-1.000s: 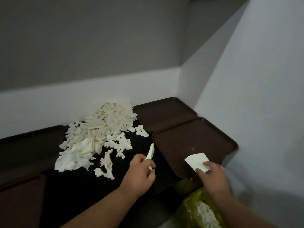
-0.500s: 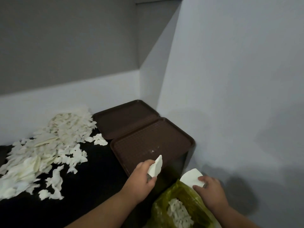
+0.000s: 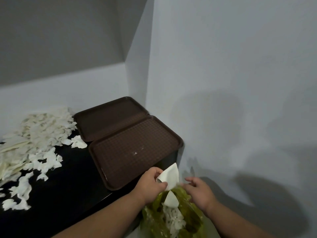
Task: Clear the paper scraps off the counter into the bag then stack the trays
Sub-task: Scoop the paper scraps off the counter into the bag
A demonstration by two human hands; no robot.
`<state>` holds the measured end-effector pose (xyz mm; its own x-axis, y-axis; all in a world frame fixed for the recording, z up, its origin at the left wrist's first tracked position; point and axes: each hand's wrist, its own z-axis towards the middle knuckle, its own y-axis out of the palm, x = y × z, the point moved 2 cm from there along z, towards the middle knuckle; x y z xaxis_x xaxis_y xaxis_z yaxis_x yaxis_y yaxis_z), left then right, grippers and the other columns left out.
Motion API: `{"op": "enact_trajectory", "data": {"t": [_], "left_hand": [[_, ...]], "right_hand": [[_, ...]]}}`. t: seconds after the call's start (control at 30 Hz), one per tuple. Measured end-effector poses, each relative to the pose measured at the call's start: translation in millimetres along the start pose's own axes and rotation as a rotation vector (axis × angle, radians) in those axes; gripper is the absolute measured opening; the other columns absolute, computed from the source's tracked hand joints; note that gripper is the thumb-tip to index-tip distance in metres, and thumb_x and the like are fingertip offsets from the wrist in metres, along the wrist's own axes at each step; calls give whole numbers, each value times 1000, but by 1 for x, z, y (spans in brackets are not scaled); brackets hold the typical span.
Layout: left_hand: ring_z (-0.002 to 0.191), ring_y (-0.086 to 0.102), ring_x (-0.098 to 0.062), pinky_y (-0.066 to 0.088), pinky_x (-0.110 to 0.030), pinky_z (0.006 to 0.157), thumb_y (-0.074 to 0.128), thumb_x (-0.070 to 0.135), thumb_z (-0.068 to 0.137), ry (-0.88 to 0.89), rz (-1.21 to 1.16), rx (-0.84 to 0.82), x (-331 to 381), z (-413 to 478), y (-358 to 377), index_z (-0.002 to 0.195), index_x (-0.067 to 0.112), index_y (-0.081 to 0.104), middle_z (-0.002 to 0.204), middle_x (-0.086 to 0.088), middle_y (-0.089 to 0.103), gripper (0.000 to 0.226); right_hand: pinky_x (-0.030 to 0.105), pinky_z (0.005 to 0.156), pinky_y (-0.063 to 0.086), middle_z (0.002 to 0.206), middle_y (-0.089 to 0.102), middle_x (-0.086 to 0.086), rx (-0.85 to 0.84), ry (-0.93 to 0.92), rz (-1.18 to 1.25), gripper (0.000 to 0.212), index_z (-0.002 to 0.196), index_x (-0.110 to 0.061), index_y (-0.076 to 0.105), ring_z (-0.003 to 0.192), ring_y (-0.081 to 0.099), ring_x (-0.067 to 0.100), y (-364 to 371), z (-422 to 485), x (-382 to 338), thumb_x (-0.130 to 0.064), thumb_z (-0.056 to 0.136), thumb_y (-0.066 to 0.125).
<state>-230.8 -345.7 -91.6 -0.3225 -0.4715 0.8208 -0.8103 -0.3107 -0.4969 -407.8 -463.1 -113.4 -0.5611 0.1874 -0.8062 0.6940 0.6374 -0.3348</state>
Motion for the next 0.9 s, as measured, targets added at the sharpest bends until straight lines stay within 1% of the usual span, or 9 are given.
{"op": "enact_trajectory", "data": {"t": [0.1, 0.2, 0.27, 0.37, 0.43, 0.5, 0.57, 0.73, 0.9], "left_hand": [[92, 68, -7, 57, -32, 87, 73, 22, 75, -15, -72, -62, 16, 2, 14, 105, 29, 65, 100, 9, 71, 33], [92, 69, -9, 58, -35, 88, 68, 18, 74, -30, -123, -72, 25, 8, 19, 110, 26, 68, 101, 7, 73, 36], [100, 67, -6, 56, -30, 94, 69, 16, 82, -45, -116, -86, 26, 11, 22, 122, 25, 66, 110, 8, 71, 41], [113, 58, -4, 46, -19, 97, 74, 24, 87, -63, -58, -85, 24, 8, 22, 139, 29, 53, 127, 9, 60, 56], [114, 55, -4, 46, -21, 97, 74, 28, 88, -65, -16, -75, 20, 4, 17, 139, 32, 51, 126, 10, 57, 56], [112, 55, -3, 47, -23, 99, 72, 30, 89, -60, 40, -57, 16, -1, 9, 139, 32, 51, 123, 12, 57, 55], [112, 55, -2, 47, -24, 100, 70, 32, 91, -54, 110, -44, 10, -5, -1, 141, 33, 49, 123, 13, 57, 54], [105, 57, -1, 51, -25, 96, 67, 42, 90, -65, 282, 19, -7, -22, -34, 135, 39, 52, 121, 16, 56, 48], [104, 58, 1, 52, -25, 94, 65, 48, 88, -72, 355, 84, -22, -51, -76, 128, 47, 54, 120, 22, 54, 42]], "right_hand": [[39, 75, 61, 106, 68, 0, -54, -20, 188, 31, 121, -25, 56, 94, 69, 20, -2, 1, -17, -23, 92, 68], [51, 78, 61, 103, 71, 2, 9, -21, 167, 19, 109, -24, 62, 93, 70, 25, -8, 13, -16, -15, 92, 63], [54, 79, 60, 103, 72, 6, 19, -13, 171, 21, 110, -19, 64, 93, 70, 29, -14, 18, -11, -13, 90, 64], [48, 73, 61, 106, 69, 8, 65, 15, 153, 24, 115, -16, 62, 93, 68, 30, -26, 26, 2, -13, 91, 63], [46, 70, 62, 116, 65, 10, 57, 82, 138, 35, 125, -16, 58, 98, 65, 32, -31, 30, 15, -16, 91, 64], [43, 81, 58, 132, 56, 11, 34, 161, -4, 63, 142, -26, 46, 110, 59, 34, -33, 34, 30, -25, 85, 72], [39, 90, 51, 140, 51, 14, 4, 205, -134, 78, 150, -22, 37, 119, 55, 36, -34, 34, 42, -27, 81, 75], [30, 83, 50, 125, 60, 10, -42, 171, -325, 72, 146, -16, 46, 105, 60, 25, -31, 33, 44, -33, 80, 71], [29, 87, 52, 119, 66, 6, -100, 53, -356, 49, 131, -19, 61, 100, 64, 19, -22, 24, 11, -31, 85, 72]]}}
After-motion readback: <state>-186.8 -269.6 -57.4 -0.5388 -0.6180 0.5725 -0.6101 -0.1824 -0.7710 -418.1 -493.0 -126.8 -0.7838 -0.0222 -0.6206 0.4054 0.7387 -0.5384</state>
